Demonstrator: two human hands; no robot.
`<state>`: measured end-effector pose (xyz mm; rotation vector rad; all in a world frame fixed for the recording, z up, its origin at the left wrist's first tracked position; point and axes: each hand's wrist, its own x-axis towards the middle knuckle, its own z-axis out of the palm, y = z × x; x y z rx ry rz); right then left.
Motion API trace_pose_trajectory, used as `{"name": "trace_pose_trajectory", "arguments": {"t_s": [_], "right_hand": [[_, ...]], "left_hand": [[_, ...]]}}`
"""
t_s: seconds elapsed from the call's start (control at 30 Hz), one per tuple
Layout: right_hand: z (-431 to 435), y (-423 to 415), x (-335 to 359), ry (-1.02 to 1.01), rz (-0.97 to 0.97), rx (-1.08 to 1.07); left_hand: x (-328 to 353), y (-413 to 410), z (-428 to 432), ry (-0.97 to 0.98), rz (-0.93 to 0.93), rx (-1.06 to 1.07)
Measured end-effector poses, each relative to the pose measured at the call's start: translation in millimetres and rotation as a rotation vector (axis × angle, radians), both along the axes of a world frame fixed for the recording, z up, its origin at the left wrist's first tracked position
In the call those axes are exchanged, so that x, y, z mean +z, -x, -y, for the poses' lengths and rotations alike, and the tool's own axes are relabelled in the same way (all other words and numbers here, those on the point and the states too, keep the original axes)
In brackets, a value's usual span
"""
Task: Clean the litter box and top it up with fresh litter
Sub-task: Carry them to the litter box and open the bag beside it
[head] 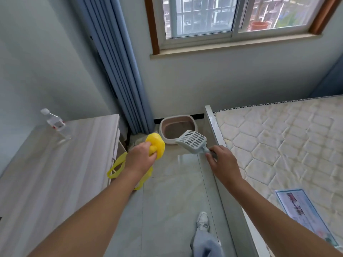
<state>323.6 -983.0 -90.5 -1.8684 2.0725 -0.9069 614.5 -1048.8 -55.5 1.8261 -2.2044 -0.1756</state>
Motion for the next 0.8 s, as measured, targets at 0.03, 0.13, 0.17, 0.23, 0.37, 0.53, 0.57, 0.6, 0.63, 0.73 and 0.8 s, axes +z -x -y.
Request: {"name": "trace_pose_trajectory", "arguments": {"t_s": [0.03,0.13,0.17,0.23,0.37,0.53,0.57,0.6,0.63,0.73,0.8], "right_hand": [[17,6,-2,-0.001,0.002,0.007],[70,21,-8,-0.012,0.001,0.038],[87,24,-9,-0.015,0.003,0.046],[121,29,-10,-0.013,0.027,0.061],[176,32,-6,0.0,0.027,0.131],[232,36,-4,-0.005,0.021,0.162],[241,37,-5,-0.006,0.019,0.164],[251,37,-6,-0.008,0.016,0.164],[260,37,-7,-0.009,0.014,0.164],[286,35,-13,-0.02,0.005,0.17],[304,30,-16,-0.036,0.0,0.163]], "left_hand": [[-2,5,15,-0.008,-0.003,0.006],[-5,20,56,-0.015,0.017,0.032],[-5,24,69,-0.008,0.026,0.043],[-3,30,93,-0.001,0.031,0.068],[2,35,133,0.026,0.032,0.125],[-1,36,180,0.002,0.025,0.16],[-2,38,190,-0.007,0.016,0.166],[-5,39,201,-0.012,0.005,0.173],[-7,40,211,-0.015,-0.004,0.177],[-16,41,239,-0.033,-0.011,0.168],[-23,39,260,-0.045,-0.023,0.15]]}}
